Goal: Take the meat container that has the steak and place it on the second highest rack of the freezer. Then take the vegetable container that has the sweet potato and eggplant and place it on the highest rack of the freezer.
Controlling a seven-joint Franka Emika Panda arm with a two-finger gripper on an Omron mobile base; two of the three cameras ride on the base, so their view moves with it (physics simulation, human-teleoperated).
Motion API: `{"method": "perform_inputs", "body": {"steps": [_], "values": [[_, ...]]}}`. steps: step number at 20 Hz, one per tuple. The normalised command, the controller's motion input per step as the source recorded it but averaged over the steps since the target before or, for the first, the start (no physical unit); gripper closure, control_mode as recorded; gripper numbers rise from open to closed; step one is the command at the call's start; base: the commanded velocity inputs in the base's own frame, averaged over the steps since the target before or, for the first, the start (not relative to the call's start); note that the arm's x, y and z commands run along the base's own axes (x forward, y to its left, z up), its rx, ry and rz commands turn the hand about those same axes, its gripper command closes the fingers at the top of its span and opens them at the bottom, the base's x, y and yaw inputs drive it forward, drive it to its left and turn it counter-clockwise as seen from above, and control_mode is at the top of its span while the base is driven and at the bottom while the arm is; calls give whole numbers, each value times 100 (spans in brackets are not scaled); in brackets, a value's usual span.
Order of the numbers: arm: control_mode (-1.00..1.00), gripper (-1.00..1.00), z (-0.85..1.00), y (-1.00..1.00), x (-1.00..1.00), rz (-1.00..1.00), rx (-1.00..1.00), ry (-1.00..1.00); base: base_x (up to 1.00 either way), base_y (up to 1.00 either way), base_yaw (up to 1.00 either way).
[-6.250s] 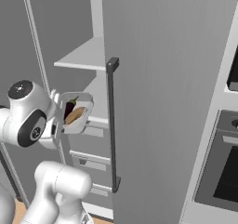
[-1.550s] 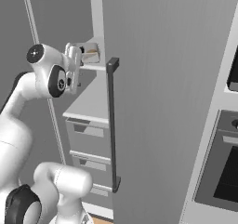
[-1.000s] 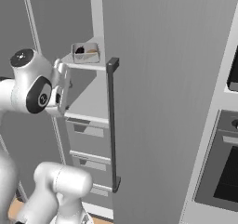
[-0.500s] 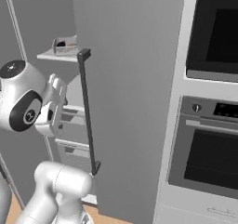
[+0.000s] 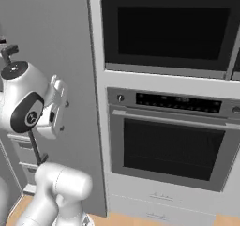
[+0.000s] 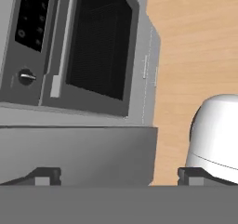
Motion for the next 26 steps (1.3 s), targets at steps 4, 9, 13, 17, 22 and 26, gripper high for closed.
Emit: {"method": "perform_inputs", "body": {"steps": [4, 9, 13, 17, 22, 26], "values": [[100, -100, 0, 0, 0, 0, 0, 0, 0, -100, -19], [100, -100, 0, 0, 0, 0, 0, 0, 8, -100, -12], [100, -100, 0, 0, 0, 0, 0, 0, 35, -100, 0], [100, -100, 0, 0, 0, 0, 0, 0, 36, -100, 3], [100, -100, 0, 0, 0, 0, 0, 0, 42, -100, 5], [100, -100, 0, 0, 0, 0, 0, 0, 51, -99, 7]]}}
